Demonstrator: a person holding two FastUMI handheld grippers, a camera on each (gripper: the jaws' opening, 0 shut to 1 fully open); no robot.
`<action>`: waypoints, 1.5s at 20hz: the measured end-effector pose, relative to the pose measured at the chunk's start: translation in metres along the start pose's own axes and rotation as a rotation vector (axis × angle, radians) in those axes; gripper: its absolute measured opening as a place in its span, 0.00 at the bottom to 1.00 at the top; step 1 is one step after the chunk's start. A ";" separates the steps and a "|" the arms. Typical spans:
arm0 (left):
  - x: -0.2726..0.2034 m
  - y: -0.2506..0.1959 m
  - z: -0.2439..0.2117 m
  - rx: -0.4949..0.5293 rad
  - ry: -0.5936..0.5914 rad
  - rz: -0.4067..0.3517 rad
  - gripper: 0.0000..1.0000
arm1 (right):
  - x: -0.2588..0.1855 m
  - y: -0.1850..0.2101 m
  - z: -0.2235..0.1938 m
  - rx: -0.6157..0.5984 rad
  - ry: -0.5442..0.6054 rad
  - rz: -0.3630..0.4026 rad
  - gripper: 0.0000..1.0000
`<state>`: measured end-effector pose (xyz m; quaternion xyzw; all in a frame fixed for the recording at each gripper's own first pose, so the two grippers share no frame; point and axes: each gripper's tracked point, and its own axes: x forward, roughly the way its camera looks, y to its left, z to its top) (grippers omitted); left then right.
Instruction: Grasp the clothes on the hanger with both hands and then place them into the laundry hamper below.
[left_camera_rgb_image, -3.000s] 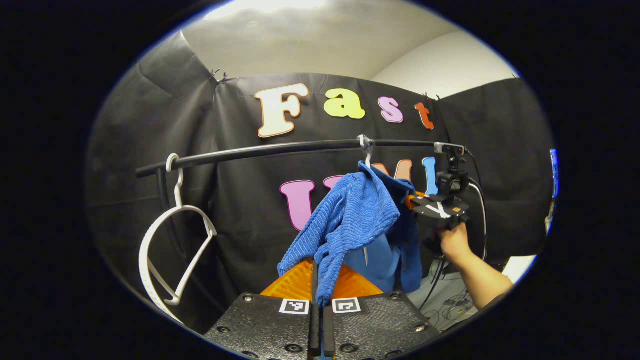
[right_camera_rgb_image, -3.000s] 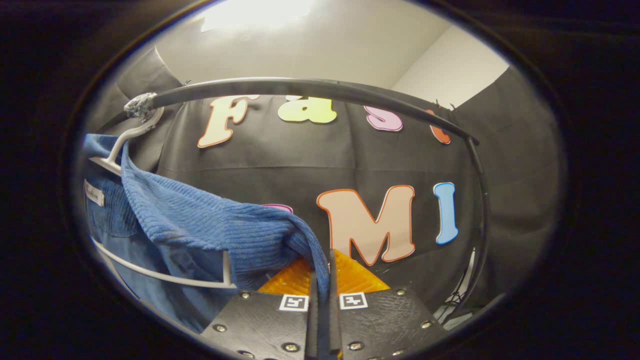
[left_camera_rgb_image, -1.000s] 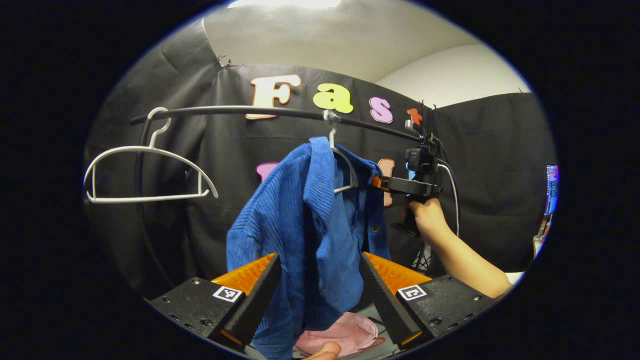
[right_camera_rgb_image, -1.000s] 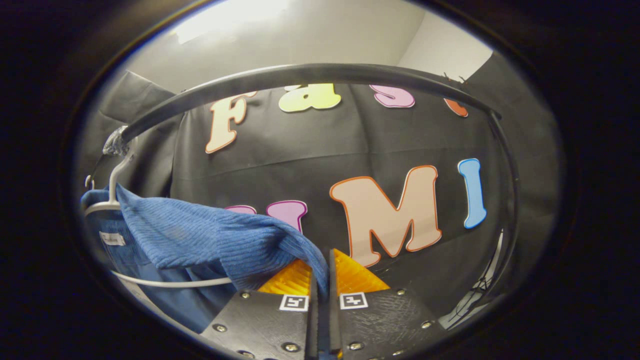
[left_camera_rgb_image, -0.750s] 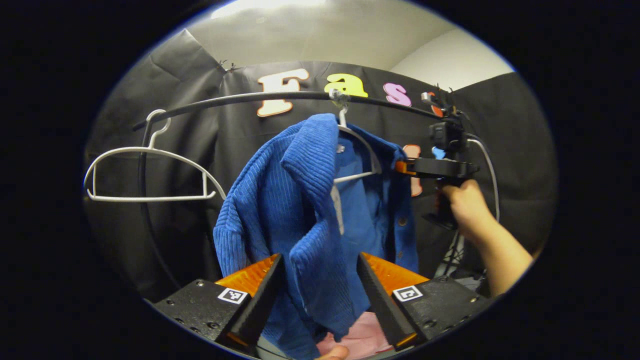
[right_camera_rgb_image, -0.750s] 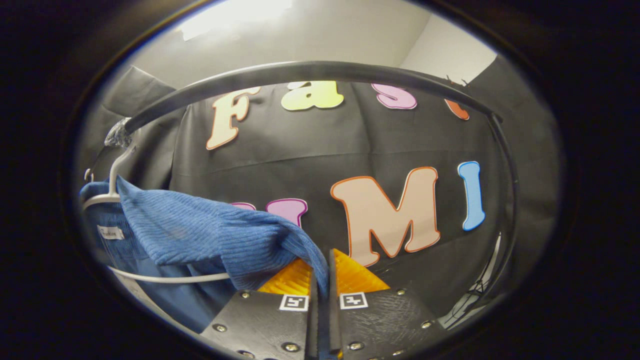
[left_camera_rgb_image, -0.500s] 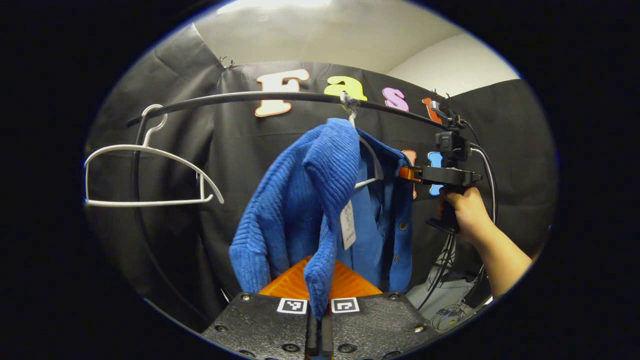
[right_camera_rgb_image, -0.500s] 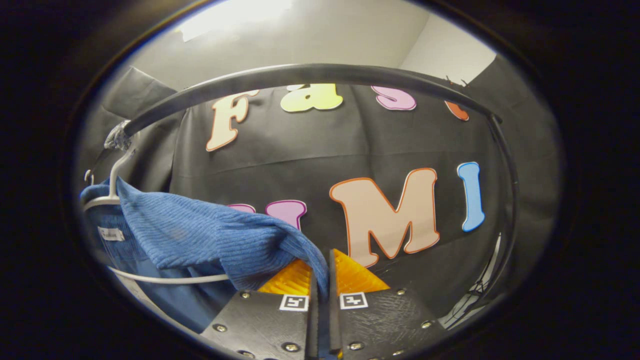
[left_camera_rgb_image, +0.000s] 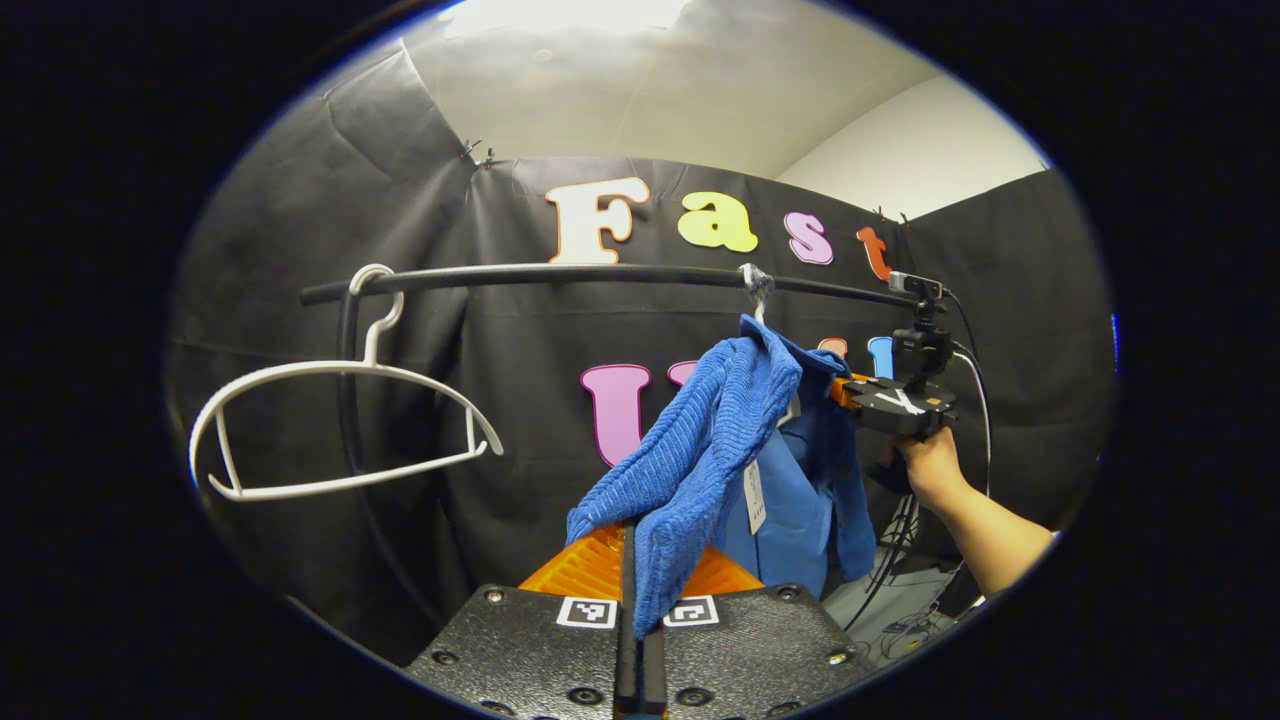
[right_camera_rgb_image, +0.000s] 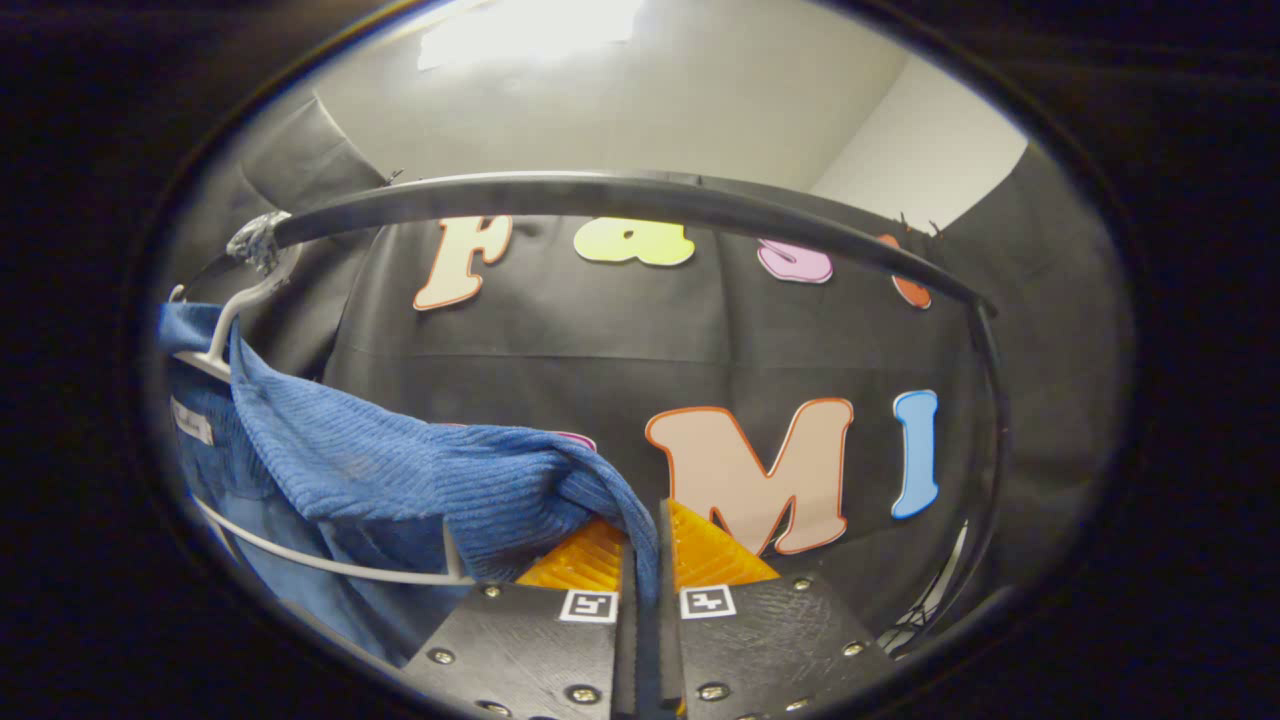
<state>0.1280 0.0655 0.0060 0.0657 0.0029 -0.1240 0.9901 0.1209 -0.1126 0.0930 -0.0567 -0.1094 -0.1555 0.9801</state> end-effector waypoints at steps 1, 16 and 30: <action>-0.001 0.005 0.005 0.026 -0.006 -0.001 0.04 | 0.002 0.002 0.001 0.008 -0.007 0.004 0.08; 0.006 0.044 0.051 0.197 -0.017 -0.017 0.01 | 0.056 0.068 -0.050 0.182 0.074 0.199 0.09; 0.036 0.051 0.004 0.080 -0.049 -0.059 0.03 | 0.051 0.094 -0.102 0.536 0.267 0.450 0.08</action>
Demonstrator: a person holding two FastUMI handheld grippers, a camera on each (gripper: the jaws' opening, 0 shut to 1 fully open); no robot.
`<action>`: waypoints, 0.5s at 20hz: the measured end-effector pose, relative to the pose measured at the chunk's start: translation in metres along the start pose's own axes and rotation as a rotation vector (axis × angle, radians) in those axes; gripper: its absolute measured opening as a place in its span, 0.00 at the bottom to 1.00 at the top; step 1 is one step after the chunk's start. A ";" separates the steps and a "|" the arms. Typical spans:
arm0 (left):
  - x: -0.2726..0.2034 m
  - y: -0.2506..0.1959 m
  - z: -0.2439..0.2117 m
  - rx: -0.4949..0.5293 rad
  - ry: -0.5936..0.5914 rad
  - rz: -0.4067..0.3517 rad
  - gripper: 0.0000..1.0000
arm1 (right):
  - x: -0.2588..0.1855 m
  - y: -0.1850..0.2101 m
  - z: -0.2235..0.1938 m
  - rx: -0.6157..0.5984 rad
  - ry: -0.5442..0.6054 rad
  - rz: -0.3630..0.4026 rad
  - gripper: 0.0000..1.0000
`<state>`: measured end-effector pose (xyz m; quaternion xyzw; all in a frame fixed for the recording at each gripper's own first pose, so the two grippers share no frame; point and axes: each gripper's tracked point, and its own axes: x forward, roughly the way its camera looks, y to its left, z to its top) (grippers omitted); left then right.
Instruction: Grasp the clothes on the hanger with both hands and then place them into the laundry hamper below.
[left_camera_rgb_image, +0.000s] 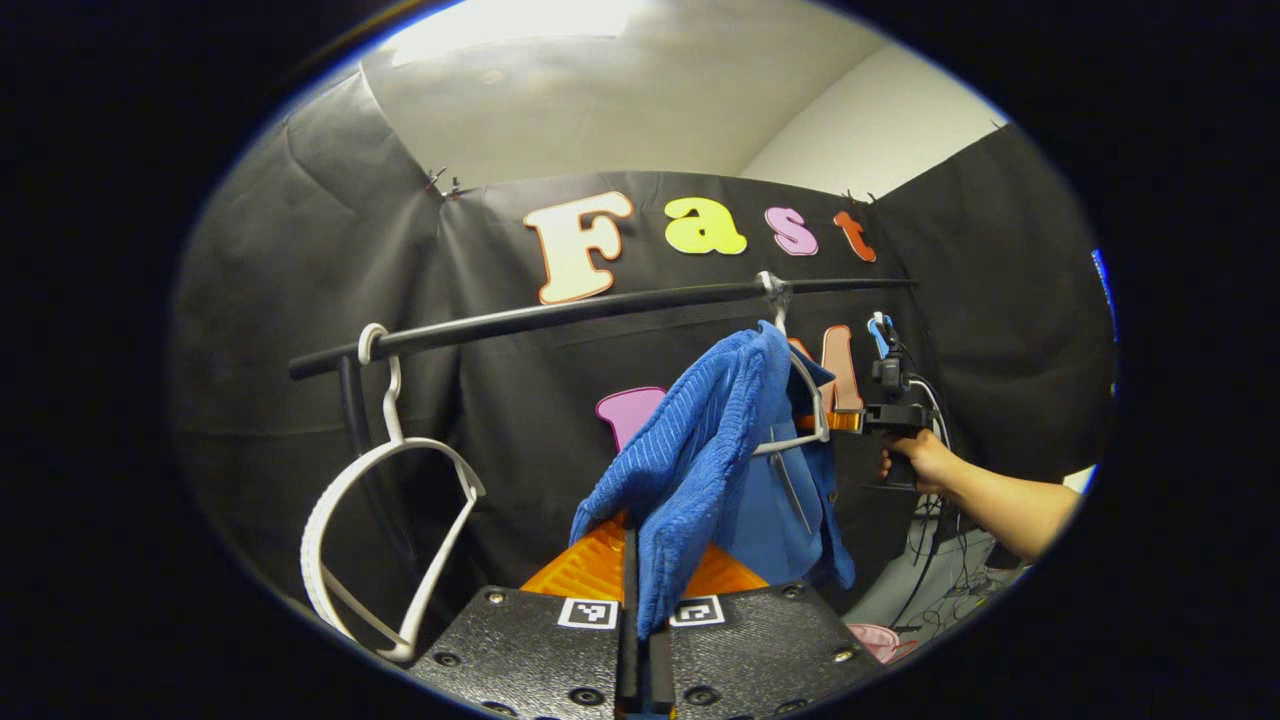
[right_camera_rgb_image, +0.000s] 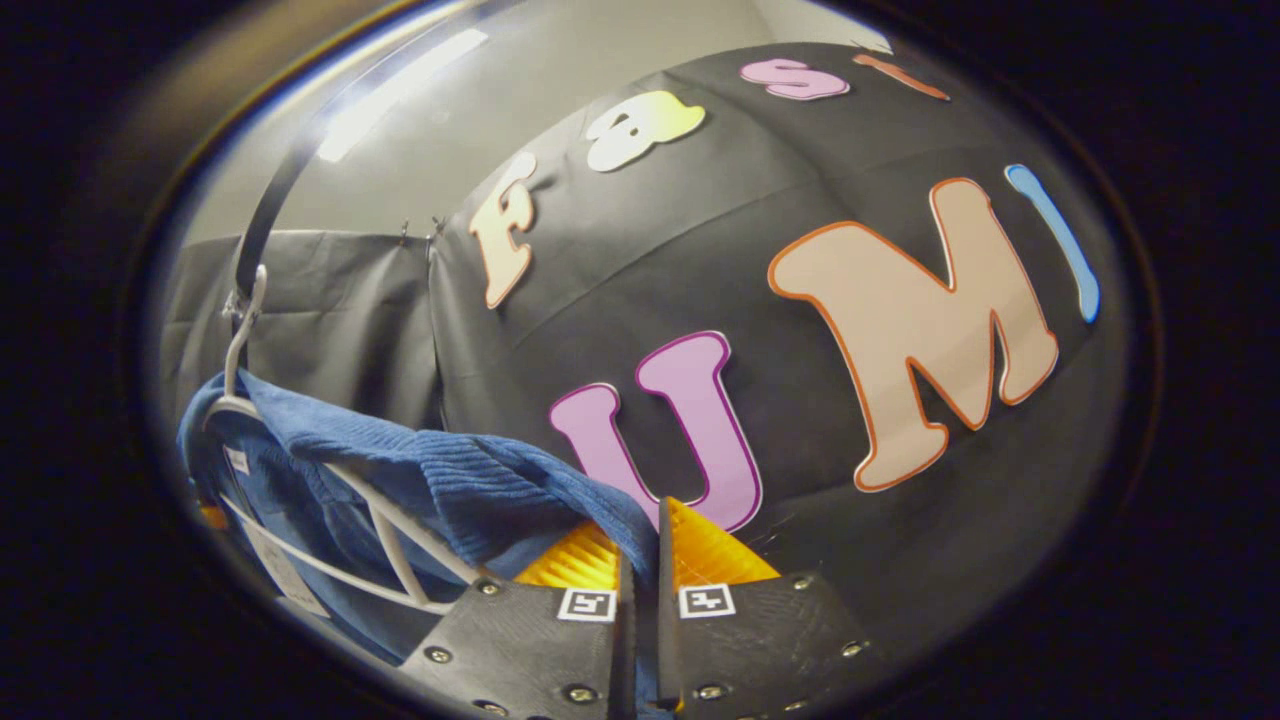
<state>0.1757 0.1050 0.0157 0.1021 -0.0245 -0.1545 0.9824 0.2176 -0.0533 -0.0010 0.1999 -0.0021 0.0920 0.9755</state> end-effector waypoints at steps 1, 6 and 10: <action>-0.003 -0.008 -0.009 -0.034 0.004 -0.016 0.04 | 0.000 -0.004 -0.001 0.005 0.007 -0.011 0.09; -0.001 -0.022 -0.045 -0.148 0.034 -0.018 0.20 | -0.006 -0.036 -0.026 -0.219 0.100 -0.170 0.08; 0.004 -0.040 -0.055 -0.130 0.045 -0.037 0.20 | -0.011 -0.039 -0.059 -0.280 0.134 -0.204 0.09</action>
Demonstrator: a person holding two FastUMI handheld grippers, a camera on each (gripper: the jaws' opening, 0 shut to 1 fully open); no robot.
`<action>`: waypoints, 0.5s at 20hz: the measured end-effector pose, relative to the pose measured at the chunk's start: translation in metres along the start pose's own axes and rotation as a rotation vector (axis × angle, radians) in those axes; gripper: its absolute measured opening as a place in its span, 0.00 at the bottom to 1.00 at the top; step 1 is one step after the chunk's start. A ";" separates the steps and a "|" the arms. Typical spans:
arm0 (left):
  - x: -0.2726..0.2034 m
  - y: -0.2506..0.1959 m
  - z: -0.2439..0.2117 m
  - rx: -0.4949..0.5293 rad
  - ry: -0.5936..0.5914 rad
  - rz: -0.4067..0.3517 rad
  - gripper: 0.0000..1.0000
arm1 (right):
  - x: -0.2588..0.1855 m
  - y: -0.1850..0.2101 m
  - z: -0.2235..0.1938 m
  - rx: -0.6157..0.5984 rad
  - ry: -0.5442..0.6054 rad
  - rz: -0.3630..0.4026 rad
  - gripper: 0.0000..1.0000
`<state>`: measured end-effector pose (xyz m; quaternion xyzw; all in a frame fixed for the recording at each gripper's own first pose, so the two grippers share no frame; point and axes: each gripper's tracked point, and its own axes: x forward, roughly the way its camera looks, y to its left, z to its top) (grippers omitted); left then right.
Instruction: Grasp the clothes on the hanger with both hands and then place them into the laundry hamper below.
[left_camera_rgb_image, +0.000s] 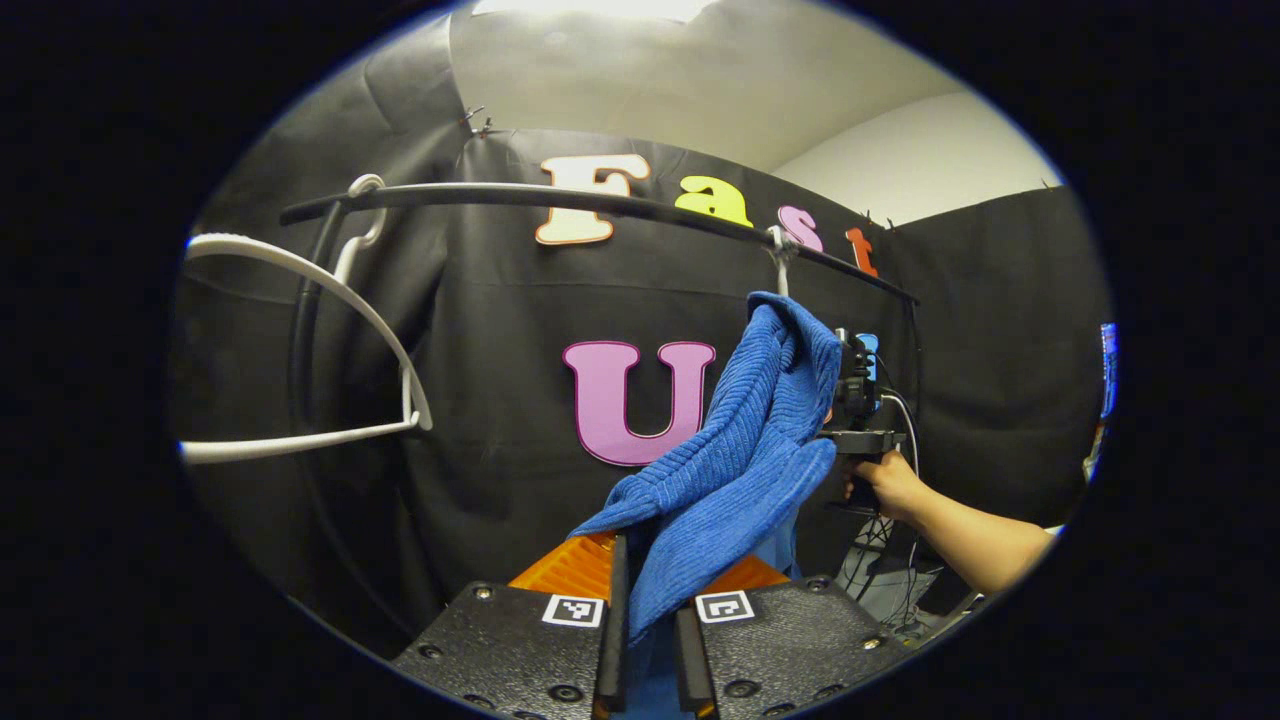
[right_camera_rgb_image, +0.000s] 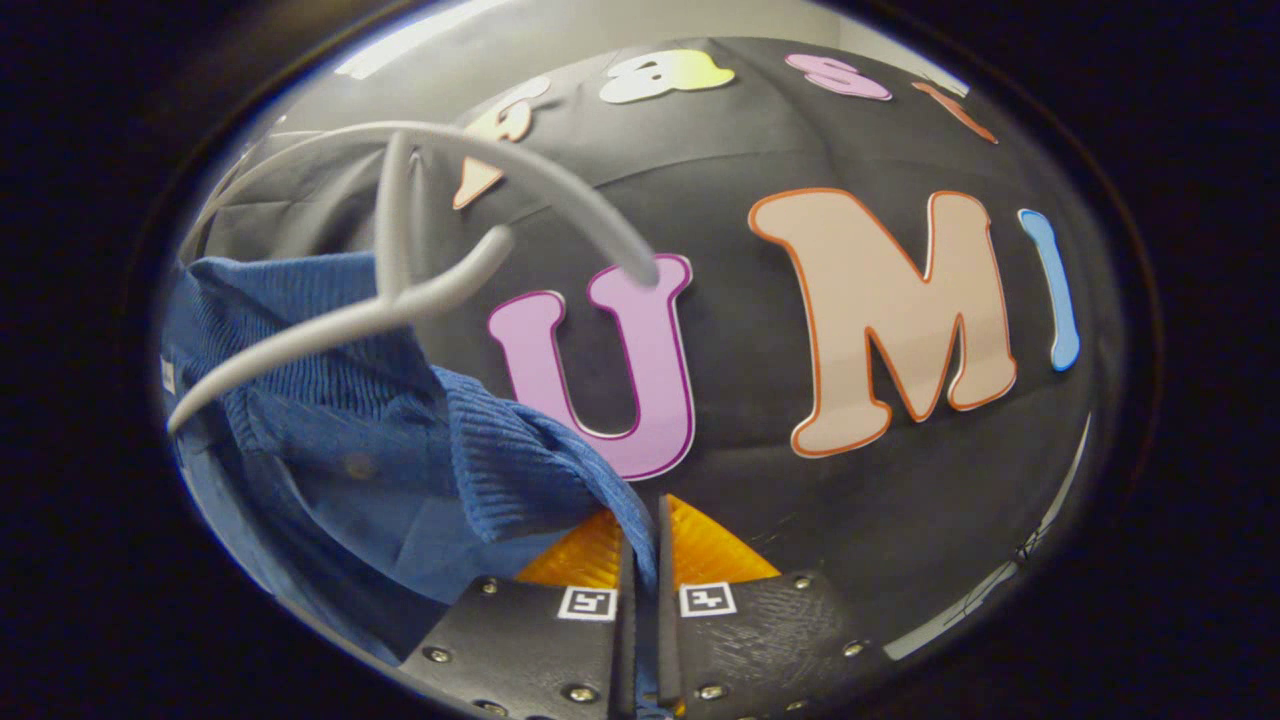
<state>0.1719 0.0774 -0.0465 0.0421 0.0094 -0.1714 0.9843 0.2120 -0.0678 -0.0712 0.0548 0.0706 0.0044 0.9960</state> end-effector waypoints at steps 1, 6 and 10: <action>0.001 0.004 -0.001 0.025 -0.007 0.022 0.14 | -0.004 0.000 -0.001 -0.001 -0.008 -0.009 0.08; 0.009 -0.003 -0.032 -0.022 0.005 0.049 0.11 | -0.036 0.024 -0.021 -0.053 -0.038 -0.033 0.09; -0.011 -0.010 -0.033 0.039 -0.046 0.103 0.06 | -0.084 0.064 -0.036 -0.108 -0.078 -0.037 0.08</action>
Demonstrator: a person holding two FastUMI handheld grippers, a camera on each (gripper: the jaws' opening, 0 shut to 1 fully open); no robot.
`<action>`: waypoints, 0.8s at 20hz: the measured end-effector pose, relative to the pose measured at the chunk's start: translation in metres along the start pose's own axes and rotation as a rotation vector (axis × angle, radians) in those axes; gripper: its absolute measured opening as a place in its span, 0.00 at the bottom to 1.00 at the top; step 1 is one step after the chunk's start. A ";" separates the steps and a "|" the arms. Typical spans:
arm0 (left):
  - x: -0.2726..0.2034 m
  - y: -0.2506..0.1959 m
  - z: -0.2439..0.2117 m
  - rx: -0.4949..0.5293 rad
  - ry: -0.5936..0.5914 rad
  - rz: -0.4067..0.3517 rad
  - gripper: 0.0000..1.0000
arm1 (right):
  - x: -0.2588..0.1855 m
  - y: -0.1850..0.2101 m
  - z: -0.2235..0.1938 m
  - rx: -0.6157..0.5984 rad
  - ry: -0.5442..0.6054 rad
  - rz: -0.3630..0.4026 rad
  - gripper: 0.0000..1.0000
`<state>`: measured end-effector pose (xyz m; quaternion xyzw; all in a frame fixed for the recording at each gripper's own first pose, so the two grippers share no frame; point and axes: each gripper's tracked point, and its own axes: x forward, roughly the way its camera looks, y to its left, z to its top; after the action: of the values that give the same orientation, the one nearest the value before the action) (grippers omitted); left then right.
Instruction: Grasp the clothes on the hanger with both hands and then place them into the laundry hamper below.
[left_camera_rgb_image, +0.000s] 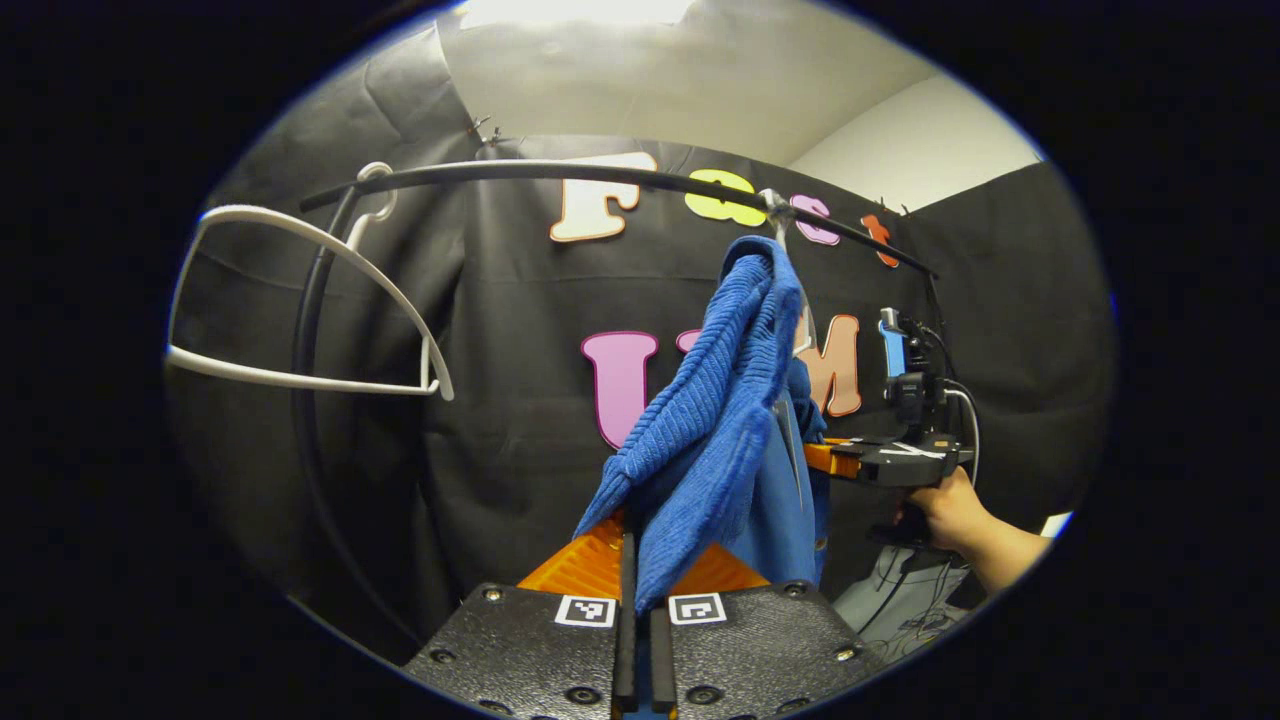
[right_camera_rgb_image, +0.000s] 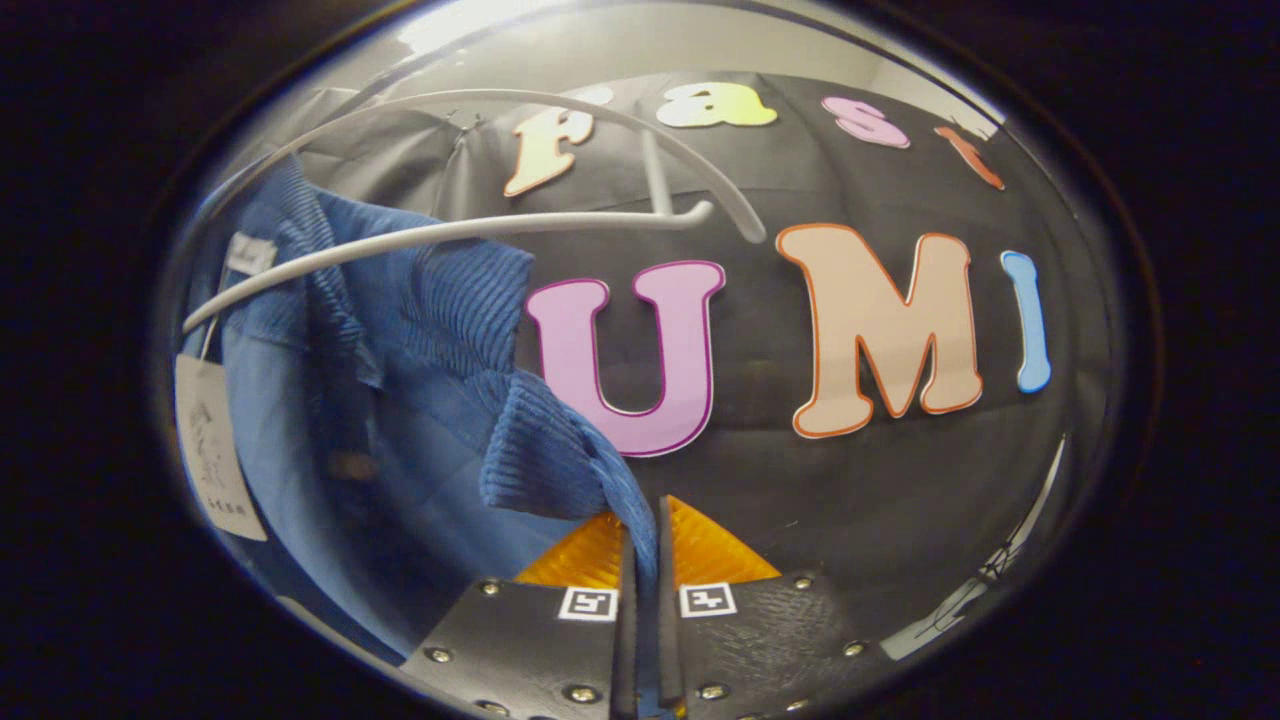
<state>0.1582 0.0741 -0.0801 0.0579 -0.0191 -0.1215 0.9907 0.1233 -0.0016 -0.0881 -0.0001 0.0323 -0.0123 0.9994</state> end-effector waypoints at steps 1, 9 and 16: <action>-0.008 0.004 0.003 0.019 -0.024 0.026 0.05 | -0.014 0.016 0.004 0.011 -0.021 0.014 0.09; -0.070 0.040 0.042 -0.077 -0.115 0.100 0.05 | -0.080 0.069 0.007 0.074 -0.029 0.021 0.08; -0.071 0.026 -0.004 -0.067 0.034 0.087 0.05 | -0.130 0.079 -0.014 0.020 0.029 -0.052 0.08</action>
<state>0.0960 0.1172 -0.0825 0.0259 -0.0006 -0.0777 0.9966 -0.0054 0.0808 -0.0936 0.0095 0.0466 -0.0387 0.9981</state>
